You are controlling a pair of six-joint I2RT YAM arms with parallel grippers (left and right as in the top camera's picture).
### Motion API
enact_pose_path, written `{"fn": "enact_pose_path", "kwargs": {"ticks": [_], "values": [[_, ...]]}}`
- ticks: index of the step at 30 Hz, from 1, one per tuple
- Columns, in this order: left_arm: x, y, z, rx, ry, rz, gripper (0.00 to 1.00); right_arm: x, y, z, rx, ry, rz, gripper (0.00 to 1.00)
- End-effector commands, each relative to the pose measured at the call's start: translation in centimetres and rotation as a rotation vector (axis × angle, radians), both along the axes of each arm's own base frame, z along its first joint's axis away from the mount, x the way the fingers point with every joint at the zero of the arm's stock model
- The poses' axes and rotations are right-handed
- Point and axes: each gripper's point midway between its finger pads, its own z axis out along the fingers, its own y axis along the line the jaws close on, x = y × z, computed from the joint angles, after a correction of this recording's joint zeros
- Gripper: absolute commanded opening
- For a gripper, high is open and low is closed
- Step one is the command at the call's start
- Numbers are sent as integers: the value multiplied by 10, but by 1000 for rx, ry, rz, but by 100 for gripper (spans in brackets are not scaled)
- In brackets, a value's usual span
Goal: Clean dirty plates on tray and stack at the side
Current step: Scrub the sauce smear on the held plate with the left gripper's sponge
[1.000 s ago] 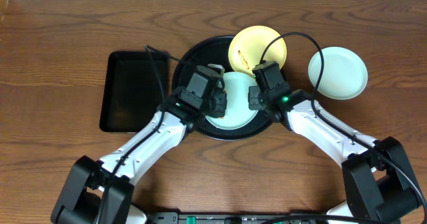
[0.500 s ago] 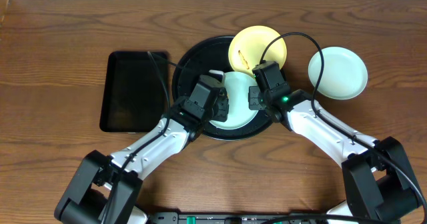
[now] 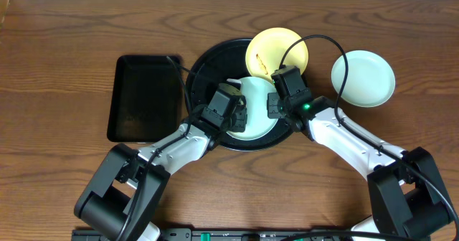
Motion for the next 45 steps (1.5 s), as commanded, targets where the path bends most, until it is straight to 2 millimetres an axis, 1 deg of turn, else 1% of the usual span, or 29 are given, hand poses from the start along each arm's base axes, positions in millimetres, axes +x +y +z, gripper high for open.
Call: {"fn": "enact_pose_path", "kwargs": {"ticks": [1, 5, 13, 17, 21, 32, 45], "values": [[-1, 2, -4, 12, 3, 9, 7, 7, 1, 5, 10, -15, -19, 1], [0, 3, -6, 15, 2, 12, 7, 7, 1, 4, 10, -15, -19, 1], [6, 0, -19, 15, -5, 14, 8, 7, 1, 4, 10, -15, -19, 1], [10, 5, -20, 42, -20, 40, 8, 7, 1, 4, 10, -15, -19, 1], [16, 13, -18, 74, -52, 77, 8, 7, 1, 4, 10, -15, -19, 1], [30, 12, -6, 59, -128, 104, 9, 7, 1, 4, 11, -15, -19, 1], [37, 10, 1, 49, -167, 109, 9, 7, 2, 4, 16, -12, -15, 1]]}}
